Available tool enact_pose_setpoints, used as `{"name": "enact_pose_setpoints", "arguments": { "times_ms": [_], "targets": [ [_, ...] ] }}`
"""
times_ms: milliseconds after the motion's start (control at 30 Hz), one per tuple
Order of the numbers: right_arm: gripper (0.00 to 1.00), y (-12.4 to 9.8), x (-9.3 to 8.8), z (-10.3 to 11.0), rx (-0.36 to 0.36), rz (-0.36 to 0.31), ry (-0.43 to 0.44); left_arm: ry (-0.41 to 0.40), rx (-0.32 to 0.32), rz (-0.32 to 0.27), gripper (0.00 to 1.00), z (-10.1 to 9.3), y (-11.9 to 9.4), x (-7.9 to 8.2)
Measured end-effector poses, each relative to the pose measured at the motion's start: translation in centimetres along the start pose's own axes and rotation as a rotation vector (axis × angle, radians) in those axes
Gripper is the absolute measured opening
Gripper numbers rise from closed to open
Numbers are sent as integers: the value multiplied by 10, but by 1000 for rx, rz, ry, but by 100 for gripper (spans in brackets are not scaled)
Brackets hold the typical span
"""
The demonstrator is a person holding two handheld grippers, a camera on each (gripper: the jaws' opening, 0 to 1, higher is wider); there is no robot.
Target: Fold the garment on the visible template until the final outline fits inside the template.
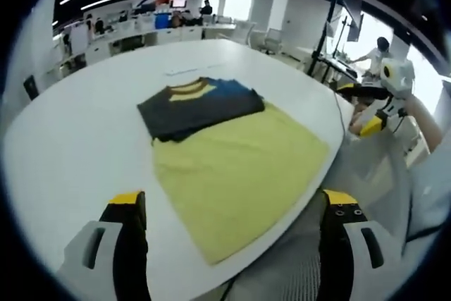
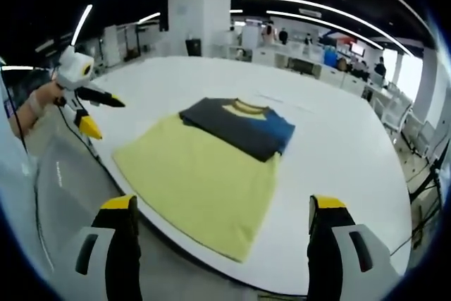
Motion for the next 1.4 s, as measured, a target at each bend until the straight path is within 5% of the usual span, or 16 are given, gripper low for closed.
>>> {"name": "enact_pose_setpoints", "arguments": {
  "times_ms": [433, 633, 767, 900, 1400],
  "targets": [
    [89, 5, -23, -2, 50, 70, 33, -46, 12, 92, 93, 4, 0, -34],
    [74, 5, -36, 3, 87, 132, 32, -73, 12, 120, 86, 8, -1, -45],
    [73, 4, -41, 3, 94, 161, 25, -91, 10, 146, 75, 9, -2, -53],
    [72, 5, -47, 1, 90, 185, 37, -93, 15, 167, 74, 11, -2, -60],
    [52, 6, -74, 3, 119, 304, 102, -166, 31, 248, 51, 15, 0, -83]
  ]
}}
Point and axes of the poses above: the point that each gripper's makers call its tool centre point, and the gripper's own axes: y roughly forward along the fingers, z roughly to its left, x roughly out of its top, the point moved 1 cm from there along -y, roughly backward along the fingers, and after that the axes turned 15 degrees about -z, right-handed, at the moved point
